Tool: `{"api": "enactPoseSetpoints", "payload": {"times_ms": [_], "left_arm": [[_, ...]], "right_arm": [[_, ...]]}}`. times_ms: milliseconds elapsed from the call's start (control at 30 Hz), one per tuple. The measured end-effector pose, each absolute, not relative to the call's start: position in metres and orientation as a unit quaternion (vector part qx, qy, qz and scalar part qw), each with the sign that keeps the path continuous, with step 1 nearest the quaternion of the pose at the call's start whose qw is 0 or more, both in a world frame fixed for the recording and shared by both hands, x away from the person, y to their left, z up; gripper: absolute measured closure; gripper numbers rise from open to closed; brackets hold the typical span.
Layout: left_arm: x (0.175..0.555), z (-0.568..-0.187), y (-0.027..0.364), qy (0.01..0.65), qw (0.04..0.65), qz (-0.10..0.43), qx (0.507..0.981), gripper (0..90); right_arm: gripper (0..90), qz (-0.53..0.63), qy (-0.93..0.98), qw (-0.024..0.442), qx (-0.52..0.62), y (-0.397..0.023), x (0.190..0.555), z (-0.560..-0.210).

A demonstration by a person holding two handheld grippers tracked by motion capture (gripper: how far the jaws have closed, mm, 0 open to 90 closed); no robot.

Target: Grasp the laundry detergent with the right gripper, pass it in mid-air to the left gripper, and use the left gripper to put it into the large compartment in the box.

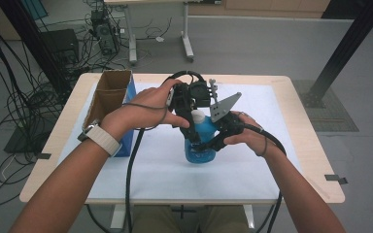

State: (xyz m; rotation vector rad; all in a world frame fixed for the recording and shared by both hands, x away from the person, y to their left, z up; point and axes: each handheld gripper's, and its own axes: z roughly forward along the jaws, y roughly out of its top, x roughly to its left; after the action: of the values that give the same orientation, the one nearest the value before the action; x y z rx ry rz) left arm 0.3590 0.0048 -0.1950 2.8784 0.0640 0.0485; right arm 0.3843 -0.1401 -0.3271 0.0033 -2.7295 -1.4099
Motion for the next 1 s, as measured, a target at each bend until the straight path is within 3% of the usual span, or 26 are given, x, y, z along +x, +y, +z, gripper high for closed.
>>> {"api": "enactPoseSetpoints", "payload": {"times_ms": [1000], "left_arm": [[0.3572,-0.1956,0.0028,0.023,0.14,0.015,0.99,7.8]], "right_arm": [[43.3,-0.457,-0.889,0.038,0.003,-0.137,0.3847,-0.3217]]}}
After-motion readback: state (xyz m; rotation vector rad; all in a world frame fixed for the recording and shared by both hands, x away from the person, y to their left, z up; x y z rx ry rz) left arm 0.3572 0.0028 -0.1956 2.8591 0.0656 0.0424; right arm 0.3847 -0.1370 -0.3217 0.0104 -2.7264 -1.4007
